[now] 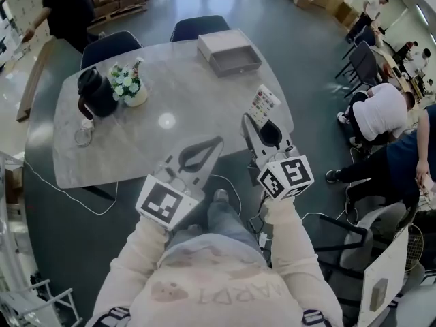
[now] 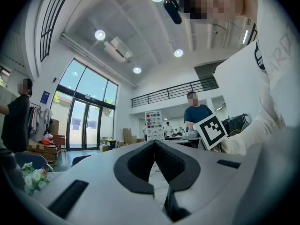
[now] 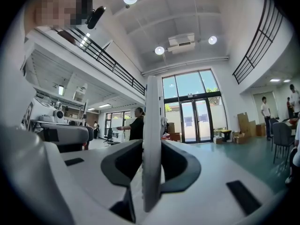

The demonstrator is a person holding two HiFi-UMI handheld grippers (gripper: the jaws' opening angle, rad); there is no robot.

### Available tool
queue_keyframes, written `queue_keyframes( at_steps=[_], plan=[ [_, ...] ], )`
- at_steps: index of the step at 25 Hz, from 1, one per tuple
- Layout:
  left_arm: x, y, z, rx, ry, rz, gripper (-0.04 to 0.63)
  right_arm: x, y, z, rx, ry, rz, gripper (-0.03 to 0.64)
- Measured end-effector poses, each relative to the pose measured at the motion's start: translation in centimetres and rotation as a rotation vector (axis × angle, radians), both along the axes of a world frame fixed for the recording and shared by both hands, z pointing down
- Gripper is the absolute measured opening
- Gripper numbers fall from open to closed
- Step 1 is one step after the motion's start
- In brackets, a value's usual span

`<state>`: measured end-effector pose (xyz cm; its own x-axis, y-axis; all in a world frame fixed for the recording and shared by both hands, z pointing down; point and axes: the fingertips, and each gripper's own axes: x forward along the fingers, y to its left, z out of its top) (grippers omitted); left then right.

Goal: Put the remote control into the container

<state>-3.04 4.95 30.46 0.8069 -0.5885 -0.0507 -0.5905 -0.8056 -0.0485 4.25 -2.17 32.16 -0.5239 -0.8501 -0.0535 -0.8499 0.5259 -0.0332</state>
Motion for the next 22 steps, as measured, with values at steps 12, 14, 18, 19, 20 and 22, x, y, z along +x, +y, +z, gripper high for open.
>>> queue_keyframes(
  at_steps=[12, 14, 18, 19, 20, 22],
  plan=[
    [4.5, -8.9, 0.0, -0.037, -0.002, -0.086, 0.012, 4.2, -12.5, 1.8, -0.043, 0.04, -0.071, 0.106],
    [5.5, -10.3, 0.0, -0.04, -0.002, -0.105, 0.012, 5.0, -14.4, 2.2, -0.05, 0.045, -0.086, 0.106],
    [7.1, -12.9, 0.1, -0.039, -0.007, -0.146, 0.012, 6.4, -17.7, 3.4, -0.066, 0.055, -0.125, 0.106],
    [7.5, -13.3, 0.2, -0.037, -0.008, -0.156, 0.012, 6.6, -18.4, 3.7, -0.07, 0.058, -0.135, 0.106],
    [7.9, -13.7, 0.2, -0.035, -0.01, -0.163, 0.012, 6.9, -18.9, 4.0, -0.073, 0.061, -0.144, 0.106],
    [8.7, -14.5, 0.3, -0.035, -0.012, -0.174, 0.012, 7.7, -20.1, 4.4, -0.076, 0.072, -0.154, 0.106]
  ],
)
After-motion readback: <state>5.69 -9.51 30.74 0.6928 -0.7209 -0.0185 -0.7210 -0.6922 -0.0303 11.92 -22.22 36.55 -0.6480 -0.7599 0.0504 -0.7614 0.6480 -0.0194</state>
